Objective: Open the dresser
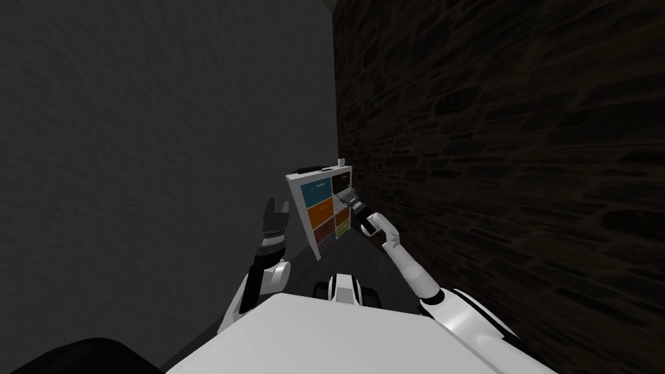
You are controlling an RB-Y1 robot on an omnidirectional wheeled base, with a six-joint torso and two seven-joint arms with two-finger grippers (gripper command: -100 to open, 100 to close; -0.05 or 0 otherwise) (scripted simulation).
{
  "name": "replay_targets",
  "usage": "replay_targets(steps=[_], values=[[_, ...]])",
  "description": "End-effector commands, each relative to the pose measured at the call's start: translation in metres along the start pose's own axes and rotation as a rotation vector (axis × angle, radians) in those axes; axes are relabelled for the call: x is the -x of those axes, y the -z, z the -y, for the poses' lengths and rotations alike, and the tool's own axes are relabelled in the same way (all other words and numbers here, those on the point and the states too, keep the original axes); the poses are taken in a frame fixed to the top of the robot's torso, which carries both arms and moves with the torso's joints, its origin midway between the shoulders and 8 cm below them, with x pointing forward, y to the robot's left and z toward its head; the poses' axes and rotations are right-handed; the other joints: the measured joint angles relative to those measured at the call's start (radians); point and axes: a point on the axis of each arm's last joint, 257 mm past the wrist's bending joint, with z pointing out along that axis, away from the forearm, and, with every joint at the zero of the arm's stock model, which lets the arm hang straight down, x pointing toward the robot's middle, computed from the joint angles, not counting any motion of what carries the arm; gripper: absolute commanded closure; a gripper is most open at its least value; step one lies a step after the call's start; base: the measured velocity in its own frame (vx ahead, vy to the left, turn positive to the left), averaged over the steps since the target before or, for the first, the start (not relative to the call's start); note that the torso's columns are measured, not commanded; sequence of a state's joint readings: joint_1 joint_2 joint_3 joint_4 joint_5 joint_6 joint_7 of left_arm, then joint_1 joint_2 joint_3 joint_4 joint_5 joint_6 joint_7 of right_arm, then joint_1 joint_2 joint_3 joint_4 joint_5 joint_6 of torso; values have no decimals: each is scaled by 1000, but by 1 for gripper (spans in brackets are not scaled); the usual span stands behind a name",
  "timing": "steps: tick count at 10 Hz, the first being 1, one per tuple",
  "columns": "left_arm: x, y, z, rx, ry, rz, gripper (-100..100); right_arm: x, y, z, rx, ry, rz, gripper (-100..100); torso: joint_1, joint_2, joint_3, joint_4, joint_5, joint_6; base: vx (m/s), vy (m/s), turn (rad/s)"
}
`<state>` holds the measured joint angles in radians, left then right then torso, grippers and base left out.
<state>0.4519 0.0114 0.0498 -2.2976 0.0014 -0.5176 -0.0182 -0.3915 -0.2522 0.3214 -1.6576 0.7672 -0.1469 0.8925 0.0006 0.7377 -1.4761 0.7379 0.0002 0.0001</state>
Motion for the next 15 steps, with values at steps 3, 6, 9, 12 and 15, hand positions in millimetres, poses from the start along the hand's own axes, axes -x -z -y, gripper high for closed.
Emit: replay_targets(steps=[3, 6, 9, 12, 15], values=[[0, 0, 0, 0, 0, 0, 0, -8, -23, -20, 57, 219, -21, -100, -1, 1, 0, 0, 0, 0, 26, 44, -132], [0, 0, 0, 0, 0, 0, 0, -12, -31, -28, 80, 314, -27, -100, -1, 0, 0, 0, 0, 0, 23, 40, -98], [0, 0, 0, 0, 0, 0, 0, -19, -45, -44, 126, 473, -33, -100, 1, 0, 0, 0, 0, 0, 30, 57, -155], [0, 0, 0, 0, 0, 0, 0, -24, -57, -61, 171, 617, -33, -100, 0, 0, 0, 0, 0, 0, 29, 61, -136], [0, 0, 0, 0, 0, 0, 0, -27, -67, -80, 211, 738, -23, -100, 0, 0, 0, 0, 0, 0, 20, 48, -124]])
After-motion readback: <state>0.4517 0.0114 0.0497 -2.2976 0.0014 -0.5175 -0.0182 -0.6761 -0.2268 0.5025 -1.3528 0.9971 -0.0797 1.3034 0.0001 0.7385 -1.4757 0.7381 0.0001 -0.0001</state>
